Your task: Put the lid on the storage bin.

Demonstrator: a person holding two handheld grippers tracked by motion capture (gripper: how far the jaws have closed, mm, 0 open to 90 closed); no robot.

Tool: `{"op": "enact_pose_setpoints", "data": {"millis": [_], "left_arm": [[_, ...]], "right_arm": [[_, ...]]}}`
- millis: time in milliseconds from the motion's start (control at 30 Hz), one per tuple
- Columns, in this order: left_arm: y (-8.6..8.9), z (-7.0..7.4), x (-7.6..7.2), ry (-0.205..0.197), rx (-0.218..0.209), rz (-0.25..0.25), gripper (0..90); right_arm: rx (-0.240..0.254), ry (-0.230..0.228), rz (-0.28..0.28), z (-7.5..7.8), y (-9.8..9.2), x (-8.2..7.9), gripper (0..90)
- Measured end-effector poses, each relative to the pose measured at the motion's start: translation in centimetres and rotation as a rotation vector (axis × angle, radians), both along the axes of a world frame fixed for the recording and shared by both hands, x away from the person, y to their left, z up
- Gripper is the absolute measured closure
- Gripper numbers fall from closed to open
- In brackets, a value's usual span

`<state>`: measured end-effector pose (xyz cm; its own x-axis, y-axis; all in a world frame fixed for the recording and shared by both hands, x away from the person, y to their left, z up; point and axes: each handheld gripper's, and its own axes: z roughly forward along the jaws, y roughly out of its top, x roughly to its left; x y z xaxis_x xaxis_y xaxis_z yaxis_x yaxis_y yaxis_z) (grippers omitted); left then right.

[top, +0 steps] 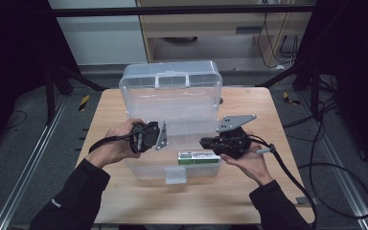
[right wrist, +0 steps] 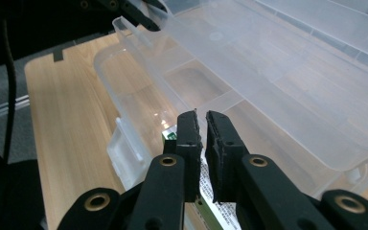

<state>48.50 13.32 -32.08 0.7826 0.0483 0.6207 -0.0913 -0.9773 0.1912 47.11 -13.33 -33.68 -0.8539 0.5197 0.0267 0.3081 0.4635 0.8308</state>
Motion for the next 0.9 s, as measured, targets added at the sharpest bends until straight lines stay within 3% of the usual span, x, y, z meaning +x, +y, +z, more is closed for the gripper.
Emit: {"op": "enact_pose_setpoints", "data": {"millis": [267,300,567,900], "left_arm": [[0.0,-0.1,-0.1,0.001,0.001,-0.001,81.0],[0.0,-0.1,-0.1,0.002,0.002,-0.001,81.0],[0.0,-0.1,-0.3,0.005,0.001,0.000,81.0],[0.0,-0.2,-0.4,0.005,-0.002,-0.001,81.0]], "right_arm": [[0.101,-0.012,-0.078,0.6,-0.7,0.7,90.0],[0.121,-0.014,-0.110,0.7,-0.9,1.0,90.0],[0.151,-0.040,-0.221,0.9,-1.5,2.4,90.0],[0.164,-0.025,-0.287,0.9,-2.0,3.8,90.0]]}}
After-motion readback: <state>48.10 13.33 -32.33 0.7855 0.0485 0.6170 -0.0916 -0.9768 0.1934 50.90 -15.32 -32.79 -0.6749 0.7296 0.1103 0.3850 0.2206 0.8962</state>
